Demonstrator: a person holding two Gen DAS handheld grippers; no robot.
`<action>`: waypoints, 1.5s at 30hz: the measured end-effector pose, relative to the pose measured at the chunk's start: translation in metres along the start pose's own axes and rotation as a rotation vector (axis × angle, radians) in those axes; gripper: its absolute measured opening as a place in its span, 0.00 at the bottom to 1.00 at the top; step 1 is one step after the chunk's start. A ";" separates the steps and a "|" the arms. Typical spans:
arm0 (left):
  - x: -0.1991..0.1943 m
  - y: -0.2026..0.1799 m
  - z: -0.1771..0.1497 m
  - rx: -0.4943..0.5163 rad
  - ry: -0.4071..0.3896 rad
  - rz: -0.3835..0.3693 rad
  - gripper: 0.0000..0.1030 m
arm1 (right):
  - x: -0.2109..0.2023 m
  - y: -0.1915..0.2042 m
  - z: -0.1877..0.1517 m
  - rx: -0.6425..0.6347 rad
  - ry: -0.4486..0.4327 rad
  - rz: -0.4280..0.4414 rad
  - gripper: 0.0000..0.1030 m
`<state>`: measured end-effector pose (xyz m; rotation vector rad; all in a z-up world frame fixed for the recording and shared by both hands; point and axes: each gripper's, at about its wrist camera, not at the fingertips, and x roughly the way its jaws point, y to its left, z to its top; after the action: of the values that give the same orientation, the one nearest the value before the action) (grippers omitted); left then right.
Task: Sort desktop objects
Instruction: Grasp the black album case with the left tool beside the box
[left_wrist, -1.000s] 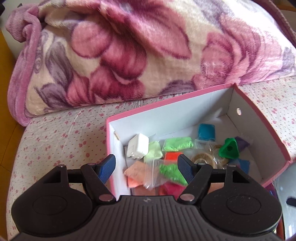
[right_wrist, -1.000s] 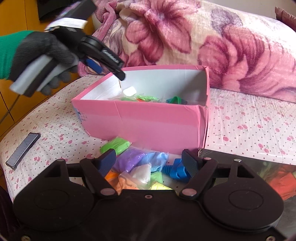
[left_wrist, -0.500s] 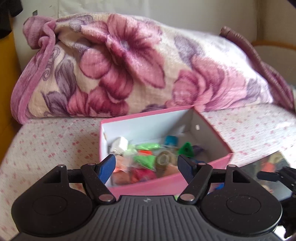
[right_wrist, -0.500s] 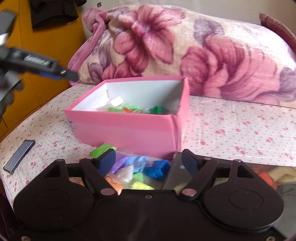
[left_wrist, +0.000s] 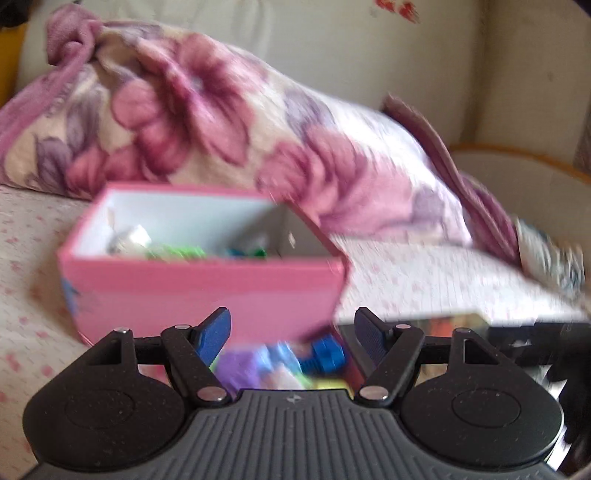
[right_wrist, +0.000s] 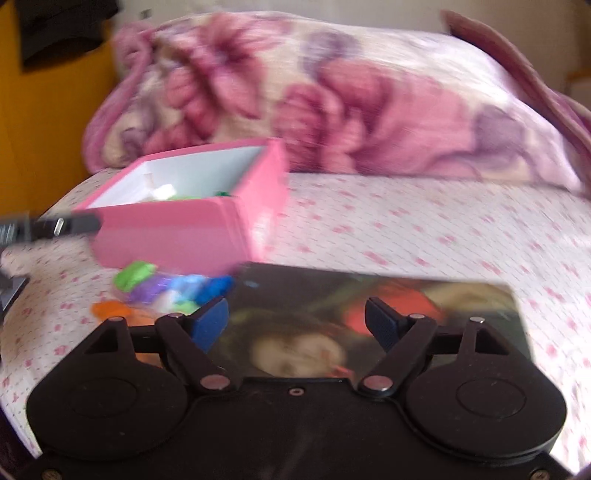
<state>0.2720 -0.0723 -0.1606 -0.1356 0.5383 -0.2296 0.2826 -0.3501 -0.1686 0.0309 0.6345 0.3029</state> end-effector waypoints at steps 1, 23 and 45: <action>0.007 -0.005 -0.005 0.017 0.021 -0.016 0.71 | -0.004 -0.010 -0.001 0.016 -0.003 -0.021 0.79; 0.065 -0.054 -0.056 -0.048 0.234 -0.238 0.72 | 0.009 -0.132 -0.031 0.386 0.069 -0.137 0.81; 0.064 -0.047 -0.053 -0.055 0.245 -0.249 0.73 | 0.016 -0.127 -0.039 0.422 0.139 -0.075 0.84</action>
<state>0.2893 -0.1373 -0.2286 -0.2305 0.7728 -0.4784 0.3056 -0.4699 -0.2248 0.3924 0.8275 0.0952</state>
